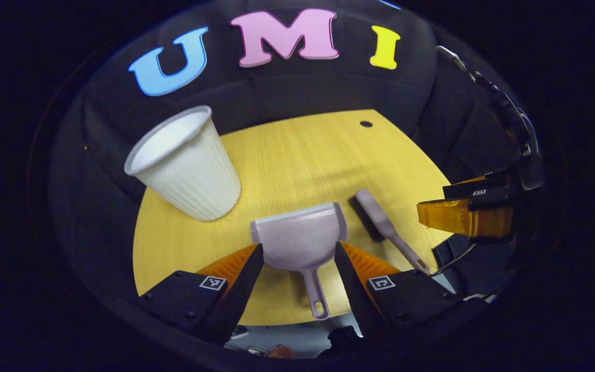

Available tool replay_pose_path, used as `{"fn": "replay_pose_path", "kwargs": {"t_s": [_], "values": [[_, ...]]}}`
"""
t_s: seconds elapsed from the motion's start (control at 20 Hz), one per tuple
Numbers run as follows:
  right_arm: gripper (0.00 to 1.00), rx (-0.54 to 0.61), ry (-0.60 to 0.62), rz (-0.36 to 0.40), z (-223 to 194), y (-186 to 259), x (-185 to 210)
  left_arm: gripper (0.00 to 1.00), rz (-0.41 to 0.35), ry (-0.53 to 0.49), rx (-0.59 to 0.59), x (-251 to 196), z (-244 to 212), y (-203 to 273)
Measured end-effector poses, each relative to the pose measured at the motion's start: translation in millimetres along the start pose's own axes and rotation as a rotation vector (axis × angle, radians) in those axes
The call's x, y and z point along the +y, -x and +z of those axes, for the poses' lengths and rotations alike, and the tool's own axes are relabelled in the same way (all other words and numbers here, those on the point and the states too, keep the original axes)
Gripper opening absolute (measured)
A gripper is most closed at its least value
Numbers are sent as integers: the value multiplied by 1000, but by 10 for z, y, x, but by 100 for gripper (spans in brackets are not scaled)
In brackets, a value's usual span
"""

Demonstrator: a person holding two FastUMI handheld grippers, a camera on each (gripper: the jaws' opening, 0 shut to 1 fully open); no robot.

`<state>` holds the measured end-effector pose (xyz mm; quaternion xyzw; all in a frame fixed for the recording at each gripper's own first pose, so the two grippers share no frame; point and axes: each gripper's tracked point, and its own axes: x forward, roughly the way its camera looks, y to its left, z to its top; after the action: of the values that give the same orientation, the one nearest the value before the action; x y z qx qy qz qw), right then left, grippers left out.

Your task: Pick up the small broom and dustpan from the desktop, sweep the trash into the dustpan with the broom, and then empty the trash into the garbage bin.

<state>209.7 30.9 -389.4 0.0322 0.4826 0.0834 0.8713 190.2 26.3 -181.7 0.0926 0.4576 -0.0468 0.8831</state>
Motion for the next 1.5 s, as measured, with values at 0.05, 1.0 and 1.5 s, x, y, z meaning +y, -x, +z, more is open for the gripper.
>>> {"fn": "replay_pose_path", "kwargs": {"t_s": [0.05,1.0,1.5], "values": [[98,-110,28,-14,225,159,48,82,16,0,-95,18,194,149],[96,-960,124,-142,862,1653,415,80,50,190,-831,-16,418,1622],[97,-954,90,-153,886,1624,414,80,64,208,-751,22,392,1462]]}}
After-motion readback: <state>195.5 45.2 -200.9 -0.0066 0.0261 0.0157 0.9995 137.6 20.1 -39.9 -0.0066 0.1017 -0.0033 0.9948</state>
